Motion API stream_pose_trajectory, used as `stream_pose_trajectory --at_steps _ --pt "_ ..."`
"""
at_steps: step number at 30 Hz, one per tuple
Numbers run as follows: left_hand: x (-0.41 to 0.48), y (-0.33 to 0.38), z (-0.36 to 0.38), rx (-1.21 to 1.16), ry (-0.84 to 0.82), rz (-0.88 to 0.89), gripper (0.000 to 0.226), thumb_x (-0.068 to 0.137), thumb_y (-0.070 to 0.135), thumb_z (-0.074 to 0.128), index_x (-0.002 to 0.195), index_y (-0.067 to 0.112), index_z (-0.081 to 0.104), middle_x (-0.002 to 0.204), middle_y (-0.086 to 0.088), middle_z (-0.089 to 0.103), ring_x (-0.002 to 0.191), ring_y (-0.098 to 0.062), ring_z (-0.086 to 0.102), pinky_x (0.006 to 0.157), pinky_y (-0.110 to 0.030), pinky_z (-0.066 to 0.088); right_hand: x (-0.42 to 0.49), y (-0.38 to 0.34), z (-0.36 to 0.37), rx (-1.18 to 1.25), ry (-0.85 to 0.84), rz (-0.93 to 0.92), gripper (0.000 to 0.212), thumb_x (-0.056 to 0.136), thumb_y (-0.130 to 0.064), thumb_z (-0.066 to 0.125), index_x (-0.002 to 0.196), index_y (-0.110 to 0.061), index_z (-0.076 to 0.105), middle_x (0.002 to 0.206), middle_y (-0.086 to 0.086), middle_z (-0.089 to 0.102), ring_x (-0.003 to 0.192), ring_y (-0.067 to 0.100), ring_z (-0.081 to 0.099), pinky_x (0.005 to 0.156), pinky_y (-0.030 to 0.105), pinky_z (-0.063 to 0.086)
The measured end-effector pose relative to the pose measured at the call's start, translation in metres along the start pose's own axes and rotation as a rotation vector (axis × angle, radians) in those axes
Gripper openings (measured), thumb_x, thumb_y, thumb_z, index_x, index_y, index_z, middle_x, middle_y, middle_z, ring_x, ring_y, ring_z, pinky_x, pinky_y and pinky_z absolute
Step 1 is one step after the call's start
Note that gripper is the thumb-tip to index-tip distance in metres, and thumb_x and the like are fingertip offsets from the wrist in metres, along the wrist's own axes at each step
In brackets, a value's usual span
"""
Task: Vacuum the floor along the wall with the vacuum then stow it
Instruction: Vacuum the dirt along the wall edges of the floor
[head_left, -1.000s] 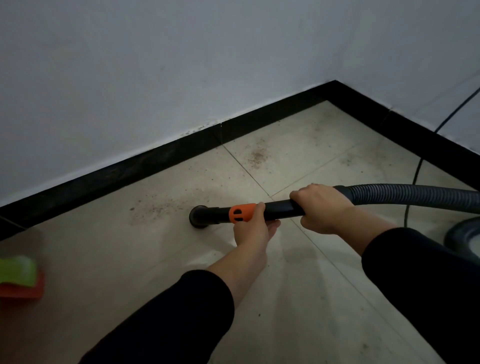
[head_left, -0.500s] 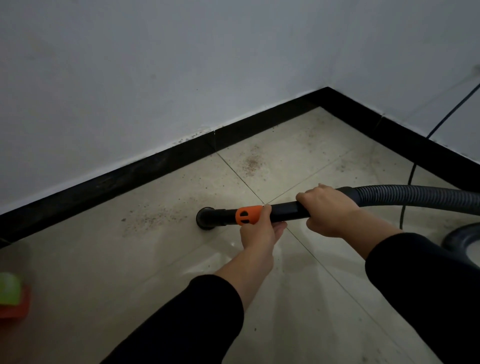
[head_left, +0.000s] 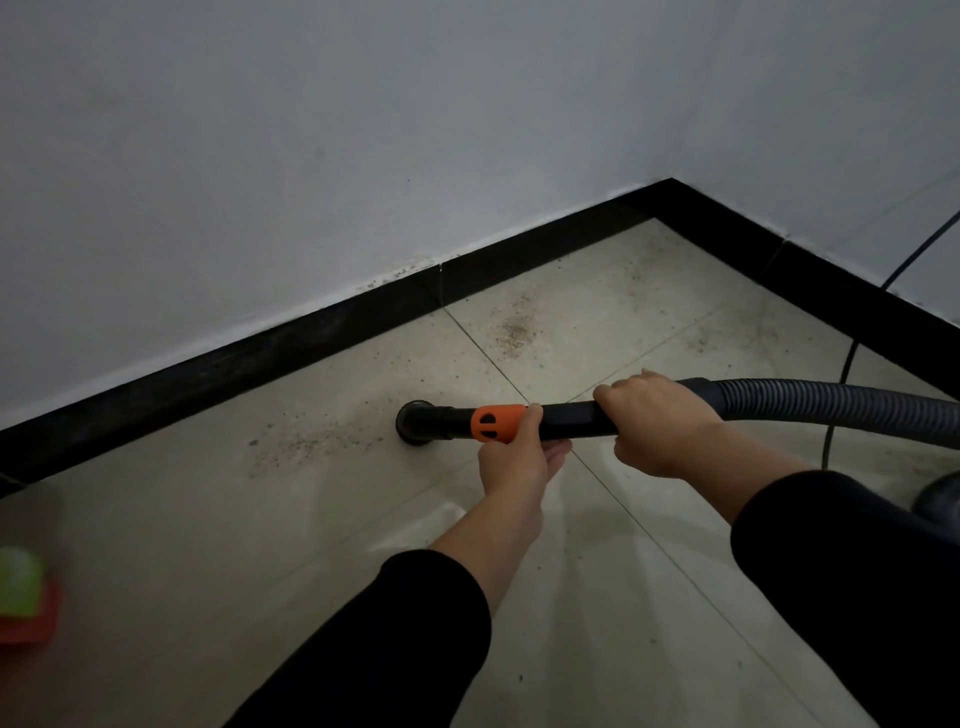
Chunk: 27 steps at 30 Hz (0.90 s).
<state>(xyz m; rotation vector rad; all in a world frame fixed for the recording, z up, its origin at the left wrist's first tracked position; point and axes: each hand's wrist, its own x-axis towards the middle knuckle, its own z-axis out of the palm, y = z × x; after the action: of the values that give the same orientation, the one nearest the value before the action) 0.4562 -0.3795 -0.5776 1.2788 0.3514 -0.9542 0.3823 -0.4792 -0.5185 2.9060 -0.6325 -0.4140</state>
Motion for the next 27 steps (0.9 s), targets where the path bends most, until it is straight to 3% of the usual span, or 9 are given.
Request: stream_pose_trajectory --at_steps 5,14,20,27 --pt "0.008 0.004 -0.005 -0.004 0.008 0.014 0.030 0.091 0.028 0.065 0.105 0.001 0.062 0.082 -0.013 0.075 0.076 -0.018 0.074 0.074 -0.025 0.059 0.008 -0.004 0.001 -0.021 0.016 -0.016 0.019 0.091 -0.014 0.049 0.109 -0.014 0.050 0.105 0.003 0.060 0.099 0.020 0.054 0.081 0.023 0.026" --pt "0.014 0.014 -0.019 -0.019 0.046 0.028 0.026 0.091 0.028 0.065 0.097 0.003 0.061 0.081 -0.013 0.074 0.077 -0.019 0.073 0.078 -0.028 0.059 0.023 -0.018 0.002 -0.019 0.053 -0.080 0.016 0.089 -0.014 0.049 0.105 -0.015 0.050 0.100 0.003 0.059 0.083 0.018 0.044 0.086 0.025 0.033" --pt "0.011 0.014 -0.024 -0.033 0.069 0.037 0.023 0.090 0.029 0.066 0.091 0.006 0.060 0.080 -0.012 0.074 0.076 -0.019 0.073 0.077 -0.028 0.059 0.023 -0.022 -0.001 -0.025 0.046 -0.111 0.019 0.088 -0.016 0.051 0.108 -0.016 0.050 0.103 0.002 0.060 0.095 0.020 0.055 0.099 0.029 0.037" --pt "0.004 0.017 -0.032 -0.051 0.070 0.011 0.024 0.091 0.030 0.066 0.093 0.007 0.059 0.084 -0.012 0.074 0.075 -0.018 0.073 0.072 -0.024 0.058 0.022 -0.027 -0.004 -0.034 0.052 -0.146 0.018 0.088 -0.015 0.050 0.106 -0.016 0.050 0.102 0.002 0.060 0.095 0.020 0.055 0.098 0.028 0.037"
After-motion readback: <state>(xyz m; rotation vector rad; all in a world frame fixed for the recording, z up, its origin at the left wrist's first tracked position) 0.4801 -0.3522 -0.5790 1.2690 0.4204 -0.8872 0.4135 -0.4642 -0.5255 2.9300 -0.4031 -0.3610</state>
